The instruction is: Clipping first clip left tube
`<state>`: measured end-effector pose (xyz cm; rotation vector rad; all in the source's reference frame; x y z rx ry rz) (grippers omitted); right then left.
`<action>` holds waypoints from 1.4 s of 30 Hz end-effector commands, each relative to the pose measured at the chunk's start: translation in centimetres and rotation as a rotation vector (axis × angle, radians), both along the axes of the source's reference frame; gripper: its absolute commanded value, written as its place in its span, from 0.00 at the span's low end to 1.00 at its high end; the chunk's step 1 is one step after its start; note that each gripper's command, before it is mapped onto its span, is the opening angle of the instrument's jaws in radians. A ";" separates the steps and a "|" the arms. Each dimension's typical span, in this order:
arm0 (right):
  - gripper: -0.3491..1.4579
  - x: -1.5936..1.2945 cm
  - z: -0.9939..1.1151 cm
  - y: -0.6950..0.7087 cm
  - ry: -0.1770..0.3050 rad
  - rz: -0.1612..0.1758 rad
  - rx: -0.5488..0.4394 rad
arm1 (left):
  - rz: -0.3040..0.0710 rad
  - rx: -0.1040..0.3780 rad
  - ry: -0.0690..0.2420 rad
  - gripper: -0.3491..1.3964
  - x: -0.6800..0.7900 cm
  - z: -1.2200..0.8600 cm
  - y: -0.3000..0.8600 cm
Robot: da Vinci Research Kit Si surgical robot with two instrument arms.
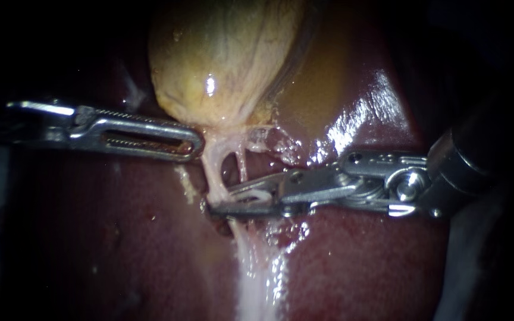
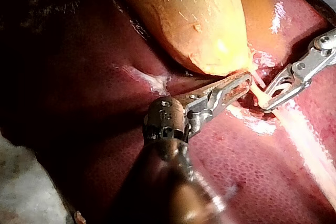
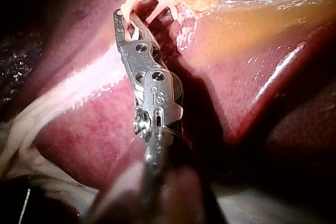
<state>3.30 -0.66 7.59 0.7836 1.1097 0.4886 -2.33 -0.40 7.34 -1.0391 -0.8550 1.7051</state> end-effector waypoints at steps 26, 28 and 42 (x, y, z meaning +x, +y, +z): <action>0.41 0.07 0.02 0.02 -0.003 0.010 -0.002 | 0.000 0.000 0.000 0.00 0.00 0.00 0.00; 0.42 0.07 0.02 0.02 -0.003 0.010 -0.002 | 0.002 0.001 -0.001 0.00 0.00 0.00 0.00; 0.44 0.12 0.09 -0.06 -0.003 0.009 -0.009 | 0.002 0.001 -0.001 0.00 0.00 0.00 0.00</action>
